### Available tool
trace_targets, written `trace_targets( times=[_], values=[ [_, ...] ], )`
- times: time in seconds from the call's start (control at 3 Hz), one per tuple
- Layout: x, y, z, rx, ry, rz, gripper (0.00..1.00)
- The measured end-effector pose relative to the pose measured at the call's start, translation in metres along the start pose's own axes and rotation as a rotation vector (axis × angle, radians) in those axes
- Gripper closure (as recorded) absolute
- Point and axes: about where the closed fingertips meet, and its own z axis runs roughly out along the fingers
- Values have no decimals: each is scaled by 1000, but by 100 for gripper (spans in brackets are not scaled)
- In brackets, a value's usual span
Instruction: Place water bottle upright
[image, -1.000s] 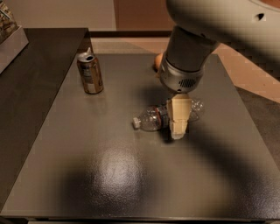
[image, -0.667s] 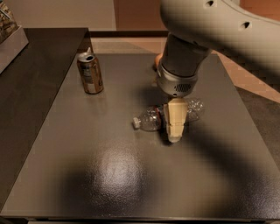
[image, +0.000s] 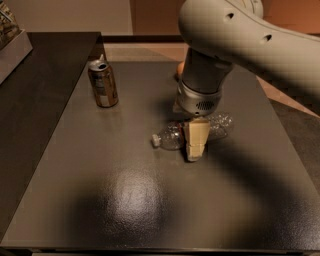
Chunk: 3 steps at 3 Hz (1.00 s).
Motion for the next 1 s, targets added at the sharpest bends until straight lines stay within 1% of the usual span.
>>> trace_targets(
  times=[0.67, 1.0],
  values=[
    [2, -8, -5, -4, -7, 17, 67],
    [3, -20, -23, 11, -74, 62, 90]
  ],
)
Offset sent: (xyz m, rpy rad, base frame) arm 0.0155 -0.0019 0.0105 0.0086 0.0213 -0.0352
